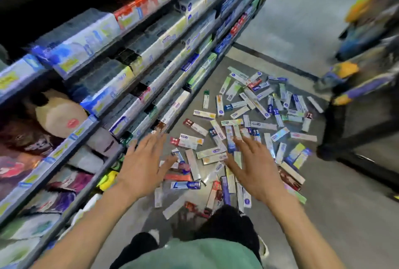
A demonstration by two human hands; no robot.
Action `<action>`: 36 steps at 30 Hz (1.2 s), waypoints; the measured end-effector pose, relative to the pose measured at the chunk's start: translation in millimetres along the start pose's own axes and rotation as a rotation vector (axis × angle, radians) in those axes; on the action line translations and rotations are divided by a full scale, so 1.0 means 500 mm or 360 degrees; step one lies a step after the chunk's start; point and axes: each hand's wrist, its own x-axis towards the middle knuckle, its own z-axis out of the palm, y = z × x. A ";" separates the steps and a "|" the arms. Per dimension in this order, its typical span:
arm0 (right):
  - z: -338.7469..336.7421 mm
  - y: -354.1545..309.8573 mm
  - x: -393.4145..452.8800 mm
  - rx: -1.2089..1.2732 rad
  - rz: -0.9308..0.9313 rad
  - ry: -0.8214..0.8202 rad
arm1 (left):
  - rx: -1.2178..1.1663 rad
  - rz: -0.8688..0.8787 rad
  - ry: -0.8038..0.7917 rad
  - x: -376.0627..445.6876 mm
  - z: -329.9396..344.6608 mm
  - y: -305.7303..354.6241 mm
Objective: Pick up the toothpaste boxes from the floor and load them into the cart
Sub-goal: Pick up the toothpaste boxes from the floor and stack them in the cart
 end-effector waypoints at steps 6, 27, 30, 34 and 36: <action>0.033 -0.151 -0.098 0.0073 0.0271 0.0056 | -0.0054 0.0201 -0.0034 -0.045 0.010 -0.142; 0.545 -0.077 -0.164 0.0583 0.1158 -0.0163 | -0.0175 0.0716 -0.0200 0.059 0.485 -0.082; 0.734 0.004 -0.150 0.0701 0.1274 -0.0109 | -0.0214 0.0766 -0.0186 0.120 0.703 -0.052; 1.019 0.123 -0.157 0.0761 0.1406 -0.0031 | -0.0196 0.0819 -0.0347 0.187 1.006 -0.009; 1.145 0.172 -0.164 0.0756 0.1443 -0.0069 | -0.0181 0.0796 -0.0420 0.212 1.144 0.004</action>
